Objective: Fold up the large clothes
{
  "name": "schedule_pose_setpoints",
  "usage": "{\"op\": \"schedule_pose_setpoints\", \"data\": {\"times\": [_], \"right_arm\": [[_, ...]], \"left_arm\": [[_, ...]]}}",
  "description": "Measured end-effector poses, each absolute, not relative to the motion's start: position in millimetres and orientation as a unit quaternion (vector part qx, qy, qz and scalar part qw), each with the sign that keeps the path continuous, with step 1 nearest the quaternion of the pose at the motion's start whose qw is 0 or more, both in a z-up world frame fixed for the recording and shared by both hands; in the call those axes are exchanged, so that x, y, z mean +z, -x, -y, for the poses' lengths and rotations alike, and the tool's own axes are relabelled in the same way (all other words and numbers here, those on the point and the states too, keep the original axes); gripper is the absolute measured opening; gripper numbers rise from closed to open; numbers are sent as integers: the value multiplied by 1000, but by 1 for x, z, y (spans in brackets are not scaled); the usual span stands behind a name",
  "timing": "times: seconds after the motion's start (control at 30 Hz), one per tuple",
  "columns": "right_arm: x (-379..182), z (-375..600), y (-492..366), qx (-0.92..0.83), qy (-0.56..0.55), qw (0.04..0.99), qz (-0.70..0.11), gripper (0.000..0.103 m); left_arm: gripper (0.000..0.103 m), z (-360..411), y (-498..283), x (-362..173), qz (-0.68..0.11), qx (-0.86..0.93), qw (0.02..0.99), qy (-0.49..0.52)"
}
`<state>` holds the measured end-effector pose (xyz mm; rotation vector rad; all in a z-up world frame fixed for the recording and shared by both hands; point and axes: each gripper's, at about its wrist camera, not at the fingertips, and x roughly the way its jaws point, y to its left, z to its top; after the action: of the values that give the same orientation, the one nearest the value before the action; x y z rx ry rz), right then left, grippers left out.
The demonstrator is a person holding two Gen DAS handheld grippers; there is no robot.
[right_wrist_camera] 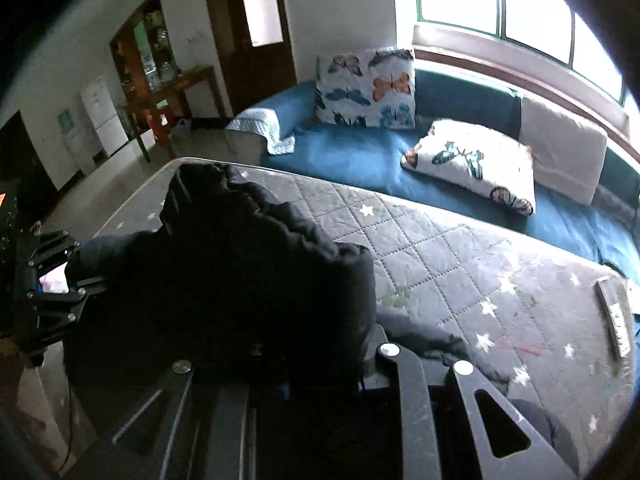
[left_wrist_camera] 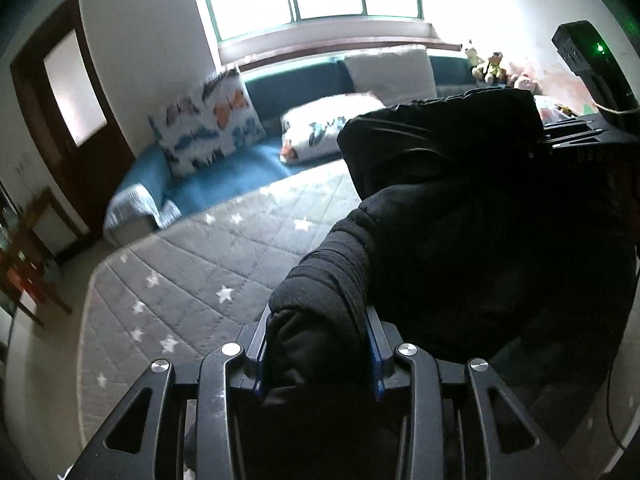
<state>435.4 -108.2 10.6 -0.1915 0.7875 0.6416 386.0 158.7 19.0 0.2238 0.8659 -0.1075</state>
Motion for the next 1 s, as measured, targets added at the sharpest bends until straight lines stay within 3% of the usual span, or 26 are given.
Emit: {"op": "schedule_pose_setpoints", "data": {"times": [0.27,0.37,0.53,0.77,1.0], "right_arm": [[-30,113,-473,298,56,846,-439,27],[-42,114,-486,290,47,839,-458,38],[-62,109,-500,271,51,833,-479,46],[-19,130,-488,267,23,855,-445,50],[24,167,-439,258,65,859,-437,50]], "left_arm": [[58,-170,-440,-31,-463,-37,880,-97],[64,-170,-444,-50,-476,-31,874,-95],[69,-173,-447,-66,-488,-21,869,-83],[78,-187,-457,-82,-497,-9,864,-77],[82,-189,-454,-81,-495,-3,866,-73]]}}
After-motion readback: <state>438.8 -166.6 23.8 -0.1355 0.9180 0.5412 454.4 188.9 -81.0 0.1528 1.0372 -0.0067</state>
